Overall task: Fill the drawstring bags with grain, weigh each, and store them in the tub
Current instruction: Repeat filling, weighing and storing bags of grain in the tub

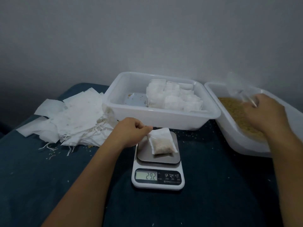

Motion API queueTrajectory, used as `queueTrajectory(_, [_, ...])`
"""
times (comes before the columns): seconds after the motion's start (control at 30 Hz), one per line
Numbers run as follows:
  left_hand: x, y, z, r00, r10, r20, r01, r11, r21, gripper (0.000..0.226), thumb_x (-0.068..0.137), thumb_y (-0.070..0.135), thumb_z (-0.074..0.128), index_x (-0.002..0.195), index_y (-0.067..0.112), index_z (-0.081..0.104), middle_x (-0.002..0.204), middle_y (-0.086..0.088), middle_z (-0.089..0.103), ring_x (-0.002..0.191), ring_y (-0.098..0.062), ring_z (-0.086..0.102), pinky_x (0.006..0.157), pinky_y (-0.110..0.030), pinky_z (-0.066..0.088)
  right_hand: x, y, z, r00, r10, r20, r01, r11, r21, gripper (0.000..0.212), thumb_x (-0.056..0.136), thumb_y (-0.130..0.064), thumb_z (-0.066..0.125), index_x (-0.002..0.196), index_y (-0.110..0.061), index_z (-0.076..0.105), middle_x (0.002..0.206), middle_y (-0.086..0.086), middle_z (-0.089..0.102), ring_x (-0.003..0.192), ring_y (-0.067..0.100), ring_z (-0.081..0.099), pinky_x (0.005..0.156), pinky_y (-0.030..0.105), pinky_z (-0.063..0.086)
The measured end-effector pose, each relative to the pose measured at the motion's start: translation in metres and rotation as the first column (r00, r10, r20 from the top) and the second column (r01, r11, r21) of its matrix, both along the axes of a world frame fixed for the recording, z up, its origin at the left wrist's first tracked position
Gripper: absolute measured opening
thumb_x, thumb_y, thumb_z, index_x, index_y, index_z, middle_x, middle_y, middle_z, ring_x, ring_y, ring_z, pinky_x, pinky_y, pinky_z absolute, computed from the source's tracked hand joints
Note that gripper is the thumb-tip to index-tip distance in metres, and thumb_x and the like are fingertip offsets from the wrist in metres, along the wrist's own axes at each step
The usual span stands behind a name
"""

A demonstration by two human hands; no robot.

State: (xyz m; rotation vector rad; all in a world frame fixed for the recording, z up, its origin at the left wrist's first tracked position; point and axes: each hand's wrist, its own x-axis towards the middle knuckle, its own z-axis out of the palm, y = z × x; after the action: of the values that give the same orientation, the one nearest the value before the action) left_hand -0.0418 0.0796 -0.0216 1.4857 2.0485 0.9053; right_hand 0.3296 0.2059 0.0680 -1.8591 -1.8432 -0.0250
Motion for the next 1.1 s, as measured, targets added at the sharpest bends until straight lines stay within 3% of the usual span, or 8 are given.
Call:
queueTrajectory(0.23, [0.003, -0.002, 0.003, 0.999, 0.002, -0.044, -0.002, 1.0, -0.017, 0.041, 0.088, 0.054, 0.071, 0.067, 0.018, 0.072, 0.052, 0.012, 0.059, 0.052, -0.003, 0.055, 0.055, -0.024, 0.042, 0.032, 0.039, -0.018, 0.96, -0.033, 0.278, 0.143, 0.913, -0.383, 0.047, 0.105, -0.033, 0.052, 0.142, -0.005, 0.06, 0.144, 0.021, 0.06, 0.125, 0.04, 0.059, 0.101, 0.042, 0.047])
queueTrajectory(0.4, [0.008, -0.003, 0.003, 0.998, -0.047, 0.038, 0.048, 0.999, -0.019, 0.029, 0.084, 0.047, 0.079, 0.064, 0.027, 0.073, 0.054, 0.016, 0.064, 0.054, 0.0, 0.059, 0.059, -0.023, 0.046, 0.025, 0.043, -0.025, 0.93, 0.037, 0.365, 0.131, 0.896, -0.423, 0.03, 0.102, -0.033, 0.059, 0.104, -0.006, 0.072, 0.115, 0.017, 0.071, 0.093, 0.03, 0.062, 0.077, 0.036, 0.048])
queueTrajectory(0.53, [0.012, -0.004, 0.004, 0.994, -0.089, 0.06, 0.089, 0.996, 0.014, 0.021, 0.085, 0.042, 0.078, 0.069, 0.029, 0.073, 0.056, 0.018, 0.065, 0.053, 0.003, 0.06, 0.061, -0.022, 0.048, 0.011, 0.031, -0.02, 0.891, 0.06, 0.45, 0.167, 0.879, -0.446, 0.034, 0.105, -0.035, 0.055, 0.105, -0.008, 0.074, 0.087, 0.002, 0.062, 0.075, 0.017, 0.056, 0.058, 0.03, 0.038])
queueTrajectory(0.67, [0.016, -0.006, 0.008, 0.988, -0.133, 0.077, 0.125, 0.986, 0.111, 0.015, 0.088, 0.037, 0.077, 0.075, 0.031, 0.072, 0.06, 0.021, 0.063, 0.057, 0.004, 0.058, 0.062, -0.018, 0.045, 0.0, 0.013, -0.002, 0.914, 0.02, 0.405, 0.167, 0.892, -0.42, 0.044, 0.104, -0.041, 0.057, 0.13, -0.008, 0.067, 0.119, 0.013, 0.069, 0.103, 0.031, 0.064, 0.084, 0.036, 0.052])
queueTrajectory(0.77, [0.023, -0.008, 0.014, 0.979, -0.188, 0.08, 0.165, 0.958, 0.233, 0.016, 0.088, 0.033, 0.077, 0.075, 0.032, 0.069, 0.069, 0.02, 0.065, 0.062, 0.003, 0.057, 0.06, -0.01, 0.042, -0.022, -0.015, 0.027, 0.988, 0.077, 0.136, -0.07, 0.996, -0.058, 0.047, 0.096, -0.05, 0.063, 0.136, -0.025, 0.061, 0.123, 0.006, 0.07, 0.106, 0.027, 0.065, 0.086, 0.039, 0.052])
queueTrajectory(0.83, [0.027, -0.011, 0.018, 0.969, -0.22, 0.109, 0.178, 0.936, 0.303, 0.017, 0.089, 0.029, 0.078, 0.075, 0.03, 0.069, 0.072, 0.017, 0.065, 0.064, 0.001, 0.057, 0.063, -0.011, 0.044, -0.05, -0.045, 0.047, 0.924, 0.374, -0.08, -0.359, 0.921, 0.152, 0.035, 0.087, -0.058, 0.067, 0.118, -0.043, 0.065, 0.102, -0.016, 0.071, 0.086, 0.002, 0.065, 0.07, 0.026, 0.048])
queueTrajectory(0.97, [0.035, -0.017, 0.025, 0.951, -0.269, 0.154, 0.183, 0.888, 0.421, 0.015, 0.09, 0.024, 0.079, 0.077, 0.026, 0.07, 0.08, 0.005, 0.069, 0.07, -0.006, 0.06, 0.066, -0.014, 0.047, -0.112, -0.084, 0.051, 0.644, 0.763, -0.056, -0.749, 0.613, -0.253, 0.05, 0.08, -0.069, 0.071, 0.126, -0.051, 0.062, 0.114, -0.032, 0.065, 0.107, -0.01, 0.059, 0.081, 0.015, 0.044])
queueTrajectory(1.1, [0.044, -0.019, 0.027, 0.937, -0.304, 0.175, 0.173, 0.834, 0.524, 0.018, 0.087, 0.036, 0.081, 0.077, 0.025, 0.07, 0.08, 0.002, 0.067, 0.07, -0.01, 0.06, 0.064, -0.017, 0.047, -0.143, -0.079, 0.029, 0.619, 0.776, 0.121, -0.697, 0.613, -0.371, 0.019, 0.09, -0.054, 0.075, 0.104, -0.043, 0.069, 0.091, -0.026, 0.065, 0.088, -0.005, 0.06, 0.069, 0.018, 0.042])
